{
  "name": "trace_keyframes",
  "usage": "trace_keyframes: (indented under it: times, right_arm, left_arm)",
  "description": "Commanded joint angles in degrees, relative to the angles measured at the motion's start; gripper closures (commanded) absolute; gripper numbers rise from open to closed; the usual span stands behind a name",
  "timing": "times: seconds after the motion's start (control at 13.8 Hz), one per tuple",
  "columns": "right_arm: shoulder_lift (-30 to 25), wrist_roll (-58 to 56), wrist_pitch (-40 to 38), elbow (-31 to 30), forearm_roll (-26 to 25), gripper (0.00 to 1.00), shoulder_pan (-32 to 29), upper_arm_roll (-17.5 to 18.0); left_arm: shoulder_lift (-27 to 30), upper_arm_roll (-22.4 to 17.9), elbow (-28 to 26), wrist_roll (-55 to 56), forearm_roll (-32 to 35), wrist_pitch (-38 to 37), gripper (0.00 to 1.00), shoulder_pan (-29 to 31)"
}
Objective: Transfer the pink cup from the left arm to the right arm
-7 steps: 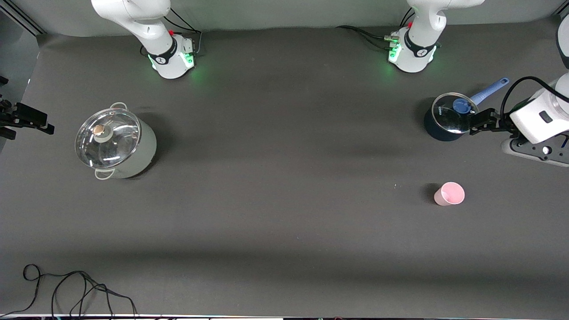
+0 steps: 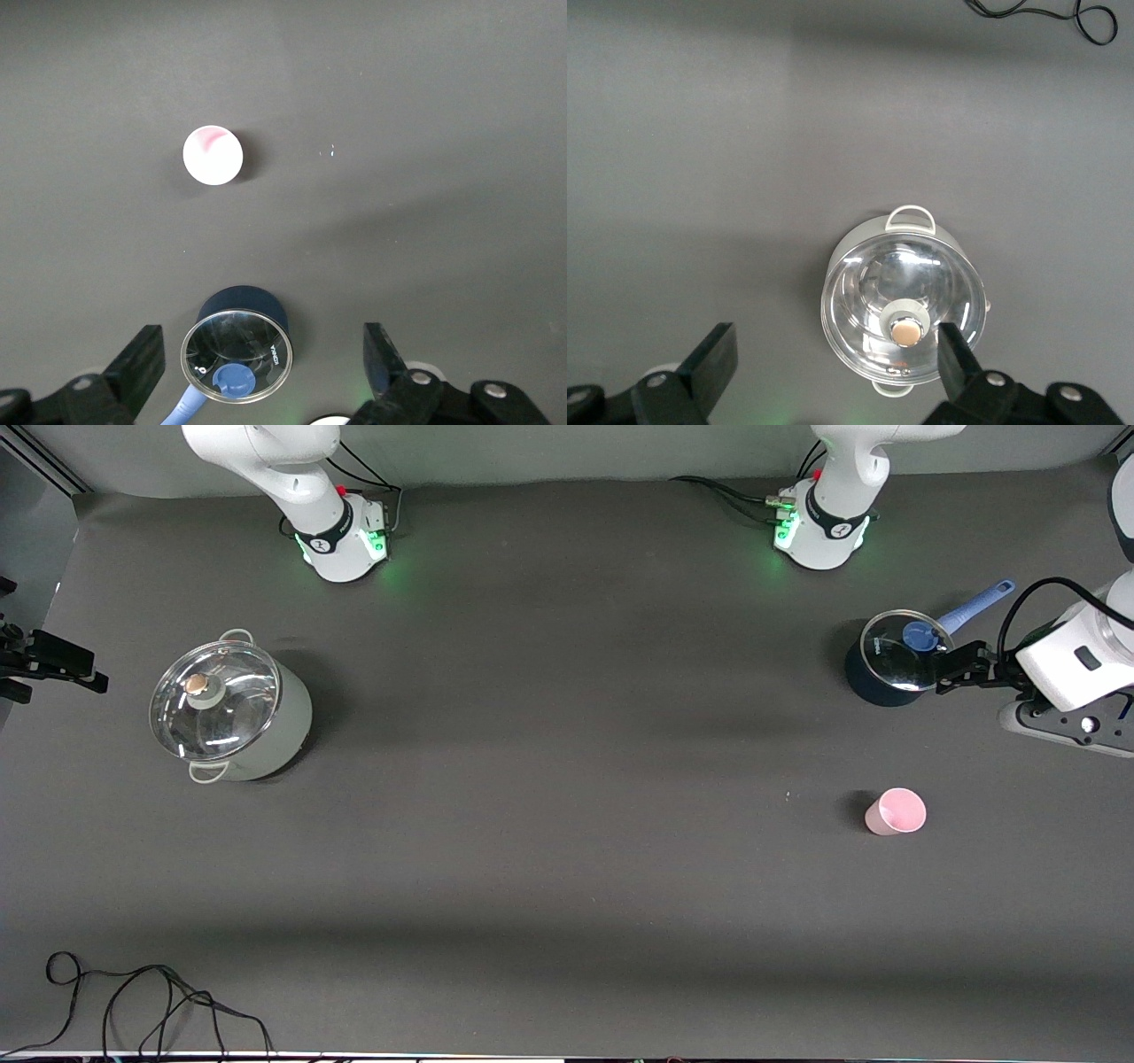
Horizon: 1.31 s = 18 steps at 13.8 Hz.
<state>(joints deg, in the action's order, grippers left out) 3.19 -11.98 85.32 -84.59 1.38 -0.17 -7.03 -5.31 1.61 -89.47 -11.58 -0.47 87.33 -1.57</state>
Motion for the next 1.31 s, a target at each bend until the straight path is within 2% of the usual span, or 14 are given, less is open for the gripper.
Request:
trace_keyframes:
  times: [0.0,0.73,1.24]
  right_arm:
    - [-0.55,-0.5,-0.5,0.3,-0.77,0.0,0.44,-0.17]
    - [-0.29,-0.32,-0.41,0.13,-1.91,0.0,0.61,0.18]
    - [0.5,-0.15,0.02,0.04,-1.82,0.0,0.61,0.18]
  left_arm:
    - [1.36,-0.11,-0.98,0.42,0.82,-0.23,0.0,-0.1]
    - [0.21,-0.46,0.34,-1.07,-0.15,-0.76,0.0,3.94]
    - [-2.6,-0.38,1.31,-22.49,-0.32,3.27,0.01,9.47]
